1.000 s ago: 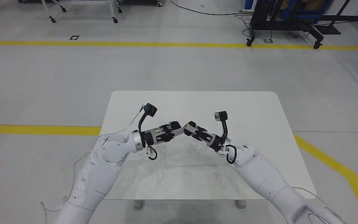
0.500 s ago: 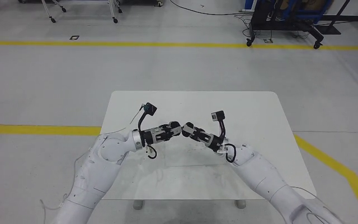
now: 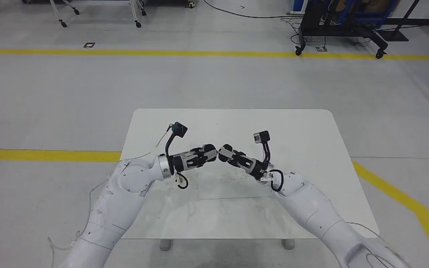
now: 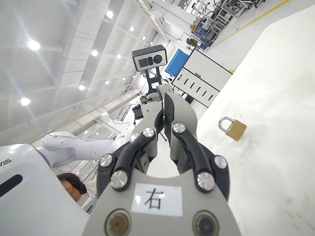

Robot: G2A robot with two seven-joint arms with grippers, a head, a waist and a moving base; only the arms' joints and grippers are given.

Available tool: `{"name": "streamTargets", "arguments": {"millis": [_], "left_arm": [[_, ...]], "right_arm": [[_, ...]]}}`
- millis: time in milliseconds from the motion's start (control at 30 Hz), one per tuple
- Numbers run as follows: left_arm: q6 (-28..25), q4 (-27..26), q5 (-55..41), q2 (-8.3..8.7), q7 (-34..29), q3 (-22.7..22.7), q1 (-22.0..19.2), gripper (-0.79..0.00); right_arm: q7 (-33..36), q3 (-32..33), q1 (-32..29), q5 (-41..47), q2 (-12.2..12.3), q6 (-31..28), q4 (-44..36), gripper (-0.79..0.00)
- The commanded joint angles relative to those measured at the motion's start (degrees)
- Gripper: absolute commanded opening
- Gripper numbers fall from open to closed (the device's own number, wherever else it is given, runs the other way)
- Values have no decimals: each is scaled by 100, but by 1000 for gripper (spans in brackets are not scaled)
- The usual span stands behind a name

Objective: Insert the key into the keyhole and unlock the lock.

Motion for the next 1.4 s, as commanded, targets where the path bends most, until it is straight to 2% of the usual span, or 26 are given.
{"name": "streamTargets", "arguments": {"millis": [0, 433, 600, 767, 900, 933, 967, 1000, 1167, 1367], "left_arm": [[35, 8, -44, 1, 62, -7, -2, -785], [-5, -4, 54, 33, -8, 54, -33, -785], [-221, -105, 265, 56, -181, 150, -14, -785], [-433, -135, 201, 79, -355, 201, -28, -785], [-609, -165, 274, 99, -570, 295, -54, -785], [-650, -168, 277, 103, -606, 312, -62, -785], [-672, -162, 272, 108, -629, 324, -68, -785], [-685, -160, 263, 112, -642, 333, -73, -785], [-640, -191, 300, 131, -697, 394, -86, -785], [-614, -208, 366, 154, -690, 441, -98, -785]], "right_arm": [[12, 6, 2, 13, -3, 10, 4, 0], [12, 6, 2, 13, -3, 10, 4, 0], [47, 18, -16, -44, 7, 102, -36, 0], [1002, 410, -88, -111, 231, 141, -205, 0], [1541, 736, -132, -560, 415, 95, -286, 0], [1632, 788, -155, -659, 448, 95, -332, -175], [1693, 838, -181, -740, 477, 97, -382, -268], [1750, 874, -207, -814, 501, 103, -440, -403], [1916, 977, -290, -1059, 576, 163, -665, -502], [2012, 941, -308, -1186, 594, 180, -816, -570]]}}
